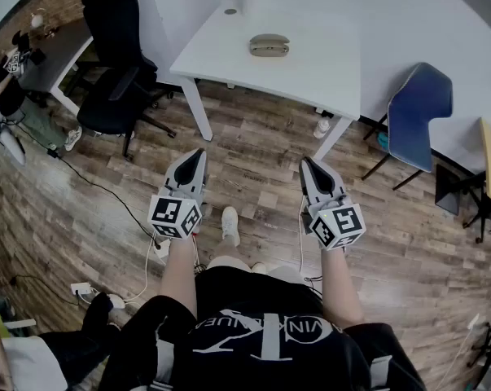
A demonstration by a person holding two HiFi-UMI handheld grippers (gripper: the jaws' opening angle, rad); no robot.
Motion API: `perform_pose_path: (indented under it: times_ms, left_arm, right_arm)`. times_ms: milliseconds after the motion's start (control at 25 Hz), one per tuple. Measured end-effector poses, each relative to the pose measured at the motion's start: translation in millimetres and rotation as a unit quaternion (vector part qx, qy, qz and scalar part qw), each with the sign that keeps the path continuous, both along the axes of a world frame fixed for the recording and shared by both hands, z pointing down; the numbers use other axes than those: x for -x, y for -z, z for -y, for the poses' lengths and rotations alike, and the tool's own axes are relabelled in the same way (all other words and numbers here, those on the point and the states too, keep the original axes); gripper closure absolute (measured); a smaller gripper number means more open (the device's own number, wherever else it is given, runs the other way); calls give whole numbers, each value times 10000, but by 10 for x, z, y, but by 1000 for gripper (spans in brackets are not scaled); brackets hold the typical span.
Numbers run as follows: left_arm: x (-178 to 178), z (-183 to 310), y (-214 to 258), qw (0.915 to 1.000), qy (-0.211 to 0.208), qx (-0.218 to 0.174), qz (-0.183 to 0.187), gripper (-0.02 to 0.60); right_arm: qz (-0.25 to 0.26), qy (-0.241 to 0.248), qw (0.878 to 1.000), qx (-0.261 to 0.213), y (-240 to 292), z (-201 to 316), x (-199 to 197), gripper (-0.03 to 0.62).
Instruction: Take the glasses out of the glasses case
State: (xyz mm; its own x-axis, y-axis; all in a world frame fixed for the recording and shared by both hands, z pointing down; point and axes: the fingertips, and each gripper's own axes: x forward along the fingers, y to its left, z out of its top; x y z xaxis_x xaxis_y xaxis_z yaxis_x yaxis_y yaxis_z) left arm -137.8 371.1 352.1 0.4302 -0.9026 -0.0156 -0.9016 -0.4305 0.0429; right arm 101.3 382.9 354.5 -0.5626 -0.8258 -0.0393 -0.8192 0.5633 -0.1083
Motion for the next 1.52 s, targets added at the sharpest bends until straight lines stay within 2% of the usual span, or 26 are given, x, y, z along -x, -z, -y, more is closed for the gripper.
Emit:
perform_pose_path:
  times_ms: [480,1000,1520]
  left_arm:
    - [94,676,-72,9997,-249,61,-24,568]
    - [174,1883,-160,9984,-498,173,-210,568]
    - [94,2885,-342,9941,-995,392,-192,568]
  right_arm:
    - [66,-196,9998,83,-78,599,151,563]
    - [26,-439,9988,220,-195,1703,260,560]
    - [88,-785,9953,553,-393,2587,288,559]
